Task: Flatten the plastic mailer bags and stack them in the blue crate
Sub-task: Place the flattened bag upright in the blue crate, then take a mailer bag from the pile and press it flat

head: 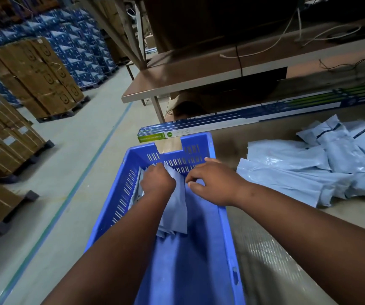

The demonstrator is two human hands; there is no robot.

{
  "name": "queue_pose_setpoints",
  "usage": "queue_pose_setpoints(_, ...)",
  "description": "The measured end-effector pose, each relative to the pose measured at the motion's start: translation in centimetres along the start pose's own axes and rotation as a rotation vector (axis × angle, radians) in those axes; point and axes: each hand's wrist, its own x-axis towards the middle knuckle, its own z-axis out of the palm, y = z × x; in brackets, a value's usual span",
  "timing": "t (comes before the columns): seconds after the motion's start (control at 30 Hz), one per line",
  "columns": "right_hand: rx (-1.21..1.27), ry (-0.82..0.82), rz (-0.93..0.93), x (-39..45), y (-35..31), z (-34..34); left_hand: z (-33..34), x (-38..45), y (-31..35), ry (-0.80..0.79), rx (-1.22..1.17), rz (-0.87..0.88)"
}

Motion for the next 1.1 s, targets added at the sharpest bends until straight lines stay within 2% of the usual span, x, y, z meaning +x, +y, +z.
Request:
queue_pose_setpoints(0.17, 0.123, 0.173, -0.041, -1.6, 1.4, -1.5, -2.5, -0.8, 1.3, 0.082, -0.048, 0.055)
queue_pose_setpoints(0.27, 0.082, 0.278, 0.009, -3.8, 4.1, -2.7, -4.7, -2.2, 4.1, 0.105, -0.088, 0.14)
queue_pose_setpoints(0.43, -0.314, 0.175, 0.345, -9.3, 10.9, -4.5, -7.4, -6.0, 11.5, 0.138, -0.128, 0.316)
queue_pose_setpoints(0.53, -0.454, 0.089, 0.5, -13.0, 14.4, -5.7, -7.8, -8.4, 15.5, 0.022, -0.156, 0.467)
queue_pose_setpoints(0.67, -0.581, -0.038, 0.538, -16.6, 16.3, -5.5, -6.9, -11.2, 19.7, -0.104, -0.123, 0.58)
queue_pose_setpoints(0.83, -0.61, -0.031, 0.493, -18.9, 16.8, -5.3, -4.3, -14.0, 22.7, -0.168, -0.052, 0.577)
queue_pose_setpoints(0.93, -0.471, -0.018, 0.472, -20.0, 17.7, -5.8, -2.4, -16.1, 22.9, -0.183, -0.114, 0.496)
queue_pose_setpoints(1.1, 0.311, 0.062, 0.488, -23.6, 18.9, -7.2, 0.6, -20.3, 22.4, -0.139, -0.13, 0.497)
